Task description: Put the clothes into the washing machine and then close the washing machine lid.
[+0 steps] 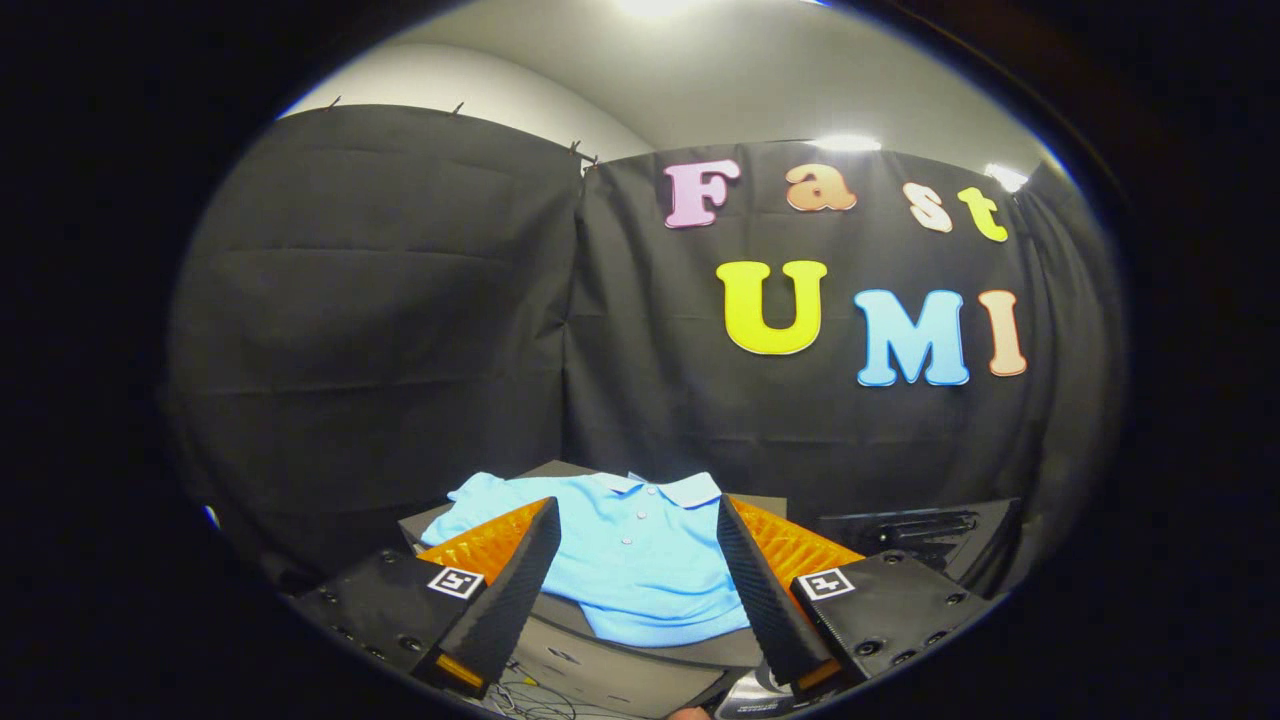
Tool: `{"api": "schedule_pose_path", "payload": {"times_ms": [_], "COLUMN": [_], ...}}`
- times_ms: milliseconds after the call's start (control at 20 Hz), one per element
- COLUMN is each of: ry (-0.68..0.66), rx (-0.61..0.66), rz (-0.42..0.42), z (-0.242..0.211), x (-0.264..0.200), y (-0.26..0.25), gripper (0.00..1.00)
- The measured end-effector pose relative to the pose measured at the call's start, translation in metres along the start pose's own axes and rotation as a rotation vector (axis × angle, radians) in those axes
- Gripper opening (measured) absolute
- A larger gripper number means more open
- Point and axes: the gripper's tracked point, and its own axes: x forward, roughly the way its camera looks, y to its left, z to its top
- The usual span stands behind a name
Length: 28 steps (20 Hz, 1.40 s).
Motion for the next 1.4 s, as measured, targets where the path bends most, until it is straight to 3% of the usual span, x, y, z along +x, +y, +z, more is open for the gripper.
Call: {"api": "schedule_pose_path", "payload": {"times_ms": [350, 700, 900, 1400], "ry": [0.11, 0.349, 0.447, 0.644], "rx": [0.005, 0.005, 0.003, -0.038], "rz": [0.033, 0.099, 0.089, 0.136], "z": [-0.009, -0.052, -0.071, -0.111], "x": [0.056, 0.104, 0.129, 0.151], "y": [0.019, 0.027, 0.023, 0.022], "gripper": [0.98, 0.98, 0.98, 0.99]}}
